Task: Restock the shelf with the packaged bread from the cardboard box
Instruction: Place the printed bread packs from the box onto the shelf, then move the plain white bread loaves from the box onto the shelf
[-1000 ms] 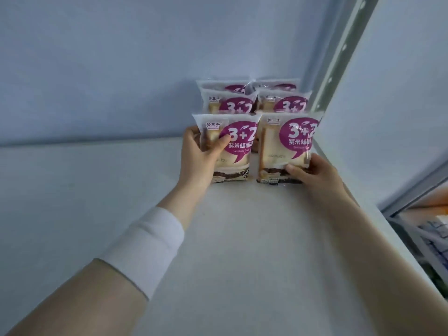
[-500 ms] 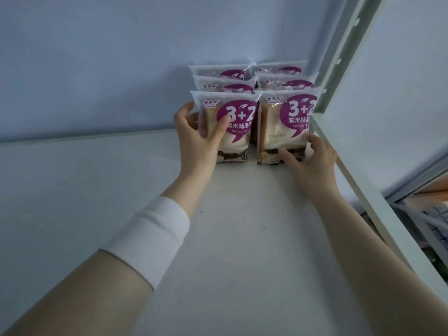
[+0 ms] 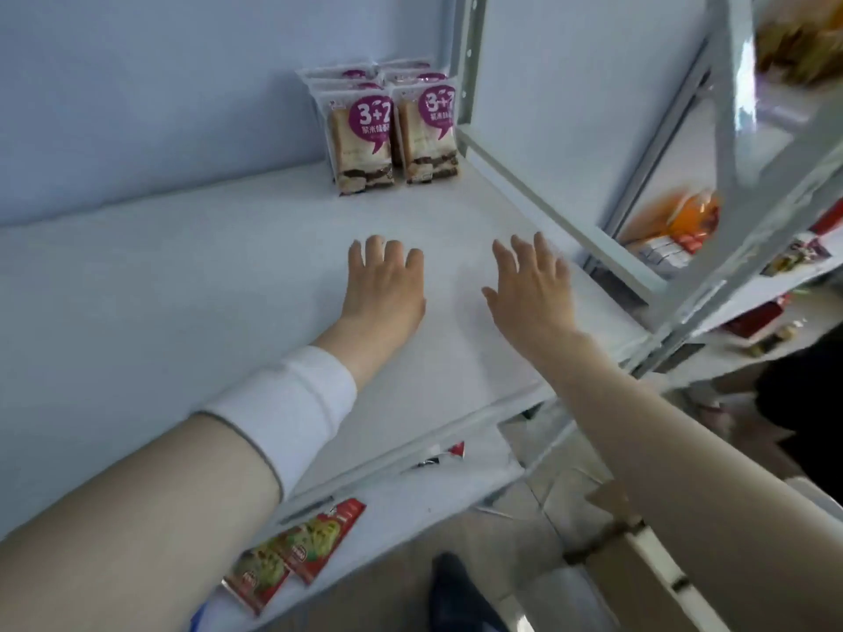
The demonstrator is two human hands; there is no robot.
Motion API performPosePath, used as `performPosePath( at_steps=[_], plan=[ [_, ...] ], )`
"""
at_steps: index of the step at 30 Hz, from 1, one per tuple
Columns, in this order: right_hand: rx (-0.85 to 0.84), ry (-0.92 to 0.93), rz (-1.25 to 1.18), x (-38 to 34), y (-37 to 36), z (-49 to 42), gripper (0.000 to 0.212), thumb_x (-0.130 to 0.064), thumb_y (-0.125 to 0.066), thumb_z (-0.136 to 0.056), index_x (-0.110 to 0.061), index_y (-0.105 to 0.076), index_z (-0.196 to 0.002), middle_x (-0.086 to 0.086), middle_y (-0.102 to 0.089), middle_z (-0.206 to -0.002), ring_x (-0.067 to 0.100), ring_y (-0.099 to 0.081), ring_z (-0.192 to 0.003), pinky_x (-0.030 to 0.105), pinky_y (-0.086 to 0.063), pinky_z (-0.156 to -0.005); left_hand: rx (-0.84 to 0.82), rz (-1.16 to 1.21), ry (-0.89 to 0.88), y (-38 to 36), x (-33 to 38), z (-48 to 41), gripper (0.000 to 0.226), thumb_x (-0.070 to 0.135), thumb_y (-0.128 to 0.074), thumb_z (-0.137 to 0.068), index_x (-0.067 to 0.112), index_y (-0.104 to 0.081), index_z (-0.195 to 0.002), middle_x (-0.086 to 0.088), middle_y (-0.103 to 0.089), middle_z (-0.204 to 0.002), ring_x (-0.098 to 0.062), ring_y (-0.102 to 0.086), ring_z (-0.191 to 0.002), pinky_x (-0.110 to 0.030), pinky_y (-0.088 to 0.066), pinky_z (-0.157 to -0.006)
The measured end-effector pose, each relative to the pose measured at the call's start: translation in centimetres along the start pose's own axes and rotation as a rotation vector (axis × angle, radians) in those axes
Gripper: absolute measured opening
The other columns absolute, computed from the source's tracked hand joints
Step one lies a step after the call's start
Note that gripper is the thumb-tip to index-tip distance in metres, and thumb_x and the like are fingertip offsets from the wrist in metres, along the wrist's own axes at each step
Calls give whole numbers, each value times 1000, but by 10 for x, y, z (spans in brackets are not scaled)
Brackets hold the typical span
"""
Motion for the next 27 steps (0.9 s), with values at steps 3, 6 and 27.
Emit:
performPosePath(
  at_steps=[3,6,27],
  plan=[
    [-12,-65,-47,27,13,64,56,-33,-41,-97,-15,-19,-145,10,-19,-154,31,-7,-144,50,-17,-115,-49,2,-88,14,45,36,49,29,-54,-88,10,-41,-131,-13,-43,-136,-32,-32,-128,-43,-21,-109],
    [27,-102,-52,68,18,127,54,-33,-46,-94,-13,-29,-142,13,-30,-148,32,-18,-141,50,-24,-112,-45,14,-207,21,106,64,47,30,-53,-88,11,-41,-130,-14,-44,-134,-34,-36,-125,-45,-26,-104],
    [-608,-861,-127,396,-206,454,47,-14,-44,-89,-13,-32,-135,12,-34,-141,32,-22,-137,48,-33,-103,-601,-48,-898,-238,536,191,39,35,-50,-89,12,-46,-119,-13,-53,-123,-32,-44,-116,-44,-31,-100]
  ],
)
Point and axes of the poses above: each hand's wrist, its own z-axis away from the middle knuckle, its own y-axis out of the back of the hand, x = y × z, the point moved 5 cm from there along -z, towards the middle knuckle
